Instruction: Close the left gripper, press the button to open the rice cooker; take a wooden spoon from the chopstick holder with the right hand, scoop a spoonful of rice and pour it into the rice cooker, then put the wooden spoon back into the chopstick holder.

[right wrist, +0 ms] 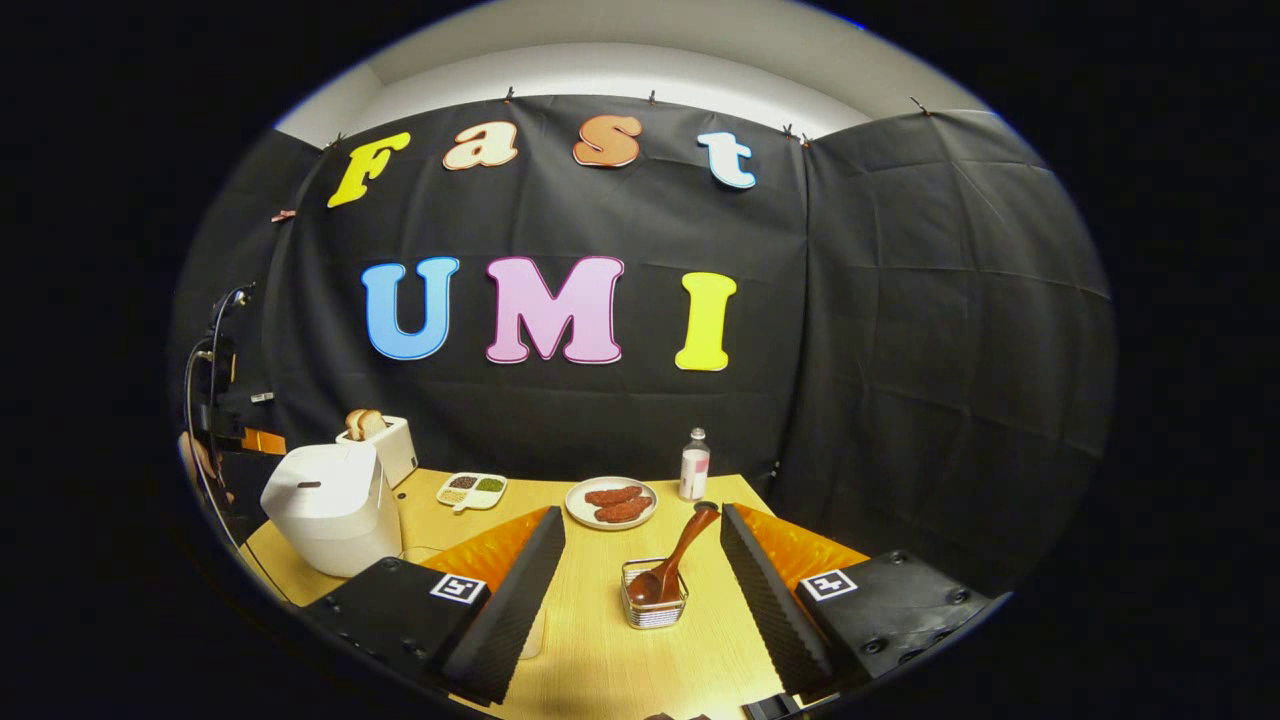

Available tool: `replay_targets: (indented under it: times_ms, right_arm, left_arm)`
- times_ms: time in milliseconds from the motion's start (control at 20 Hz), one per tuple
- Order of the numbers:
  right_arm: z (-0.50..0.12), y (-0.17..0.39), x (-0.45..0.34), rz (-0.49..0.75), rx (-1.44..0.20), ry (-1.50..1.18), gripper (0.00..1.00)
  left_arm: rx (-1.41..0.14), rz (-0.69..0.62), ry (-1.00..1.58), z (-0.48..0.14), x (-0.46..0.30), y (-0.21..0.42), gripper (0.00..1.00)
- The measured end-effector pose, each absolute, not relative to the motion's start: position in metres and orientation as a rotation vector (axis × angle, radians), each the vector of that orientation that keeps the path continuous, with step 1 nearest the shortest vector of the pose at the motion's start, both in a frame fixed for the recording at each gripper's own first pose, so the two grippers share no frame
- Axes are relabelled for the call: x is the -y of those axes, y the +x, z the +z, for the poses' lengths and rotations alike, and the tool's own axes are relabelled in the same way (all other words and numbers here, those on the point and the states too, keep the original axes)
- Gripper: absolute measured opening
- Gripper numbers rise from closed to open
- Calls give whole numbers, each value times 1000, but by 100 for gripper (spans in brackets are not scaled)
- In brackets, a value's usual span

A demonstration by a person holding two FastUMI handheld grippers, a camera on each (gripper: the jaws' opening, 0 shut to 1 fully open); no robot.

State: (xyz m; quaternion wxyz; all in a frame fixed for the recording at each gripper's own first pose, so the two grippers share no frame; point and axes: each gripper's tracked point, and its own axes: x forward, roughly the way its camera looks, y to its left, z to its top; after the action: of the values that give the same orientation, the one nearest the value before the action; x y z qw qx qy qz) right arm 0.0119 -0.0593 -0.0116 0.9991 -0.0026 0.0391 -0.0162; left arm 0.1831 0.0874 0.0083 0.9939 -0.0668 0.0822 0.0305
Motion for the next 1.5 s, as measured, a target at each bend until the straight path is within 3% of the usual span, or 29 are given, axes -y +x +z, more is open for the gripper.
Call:
replay_targets:
  times_ms: [450, 750, 1050, 1250, 1500]
  right_arm:
    - [-32, -1, 73, -50, -136, -9, 98]
    - [-34, 2, 81, -51, -125, 28, 98]
    - [-35, 10, 80, -18, -113, 24, 98]
    - [-37, 20, 85, 5, -115, 21, 98]
    - [-43, 41, 90, 34, -116, 16, 98]
  left_arm:
    - [-247, 51, -250, -37, -98, 231, 7]
    - [-263, 82, -169, -44, -97, 235, 7]
    - [-259, 77, -282, -45, -95, 236, 7]
    - [-109, 125, -312, -4, -101, 219, 8]
    - [72, 136, -261, 53, -79, 155, 8]
